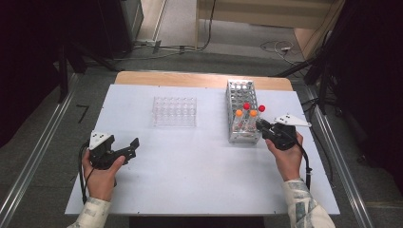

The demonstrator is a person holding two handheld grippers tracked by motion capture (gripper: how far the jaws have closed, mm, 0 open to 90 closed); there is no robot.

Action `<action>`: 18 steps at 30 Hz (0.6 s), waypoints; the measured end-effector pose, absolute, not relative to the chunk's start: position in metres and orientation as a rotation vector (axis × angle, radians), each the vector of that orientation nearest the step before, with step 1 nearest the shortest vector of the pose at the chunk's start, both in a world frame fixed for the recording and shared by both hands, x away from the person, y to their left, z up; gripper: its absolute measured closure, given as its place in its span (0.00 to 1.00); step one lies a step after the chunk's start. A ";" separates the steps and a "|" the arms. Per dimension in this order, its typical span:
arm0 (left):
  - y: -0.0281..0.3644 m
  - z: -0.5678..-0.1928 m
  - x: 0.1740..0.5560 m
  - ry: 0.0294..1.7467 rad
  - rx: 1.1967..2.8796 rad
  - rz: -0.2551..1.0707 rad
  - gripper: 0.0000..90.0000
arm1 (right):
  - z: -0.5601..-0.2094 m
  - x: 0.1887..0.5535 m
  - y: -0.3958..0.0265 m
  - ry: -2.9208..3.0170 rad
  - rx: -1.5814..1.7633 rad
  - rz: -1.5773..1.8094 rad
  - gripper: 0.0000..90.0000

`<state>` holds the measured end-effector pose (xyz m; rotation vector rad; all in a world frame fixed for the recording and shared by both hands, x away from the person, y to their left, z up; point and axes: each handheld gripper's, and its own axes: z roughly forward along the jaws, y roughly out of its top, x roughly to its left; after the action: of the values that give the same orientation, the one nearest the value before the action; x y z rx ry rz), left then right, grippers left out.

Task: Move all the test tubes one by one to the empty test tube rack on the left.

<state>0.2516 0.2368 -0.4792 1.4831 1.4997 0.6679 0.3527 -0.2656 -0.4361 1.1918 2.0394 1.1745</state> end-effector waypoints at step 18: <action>0.236 -0.475 0.249 1.484 1.474 0.684 0.08 | -0.383 0.327 -0.269 1.980 1.136 1.278 0.81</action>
<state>0.2494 0.2360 -0.4752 1.4742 1.4837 0.6837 0.3270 -0.2686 -0.3830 1.1358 1.9801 1.2778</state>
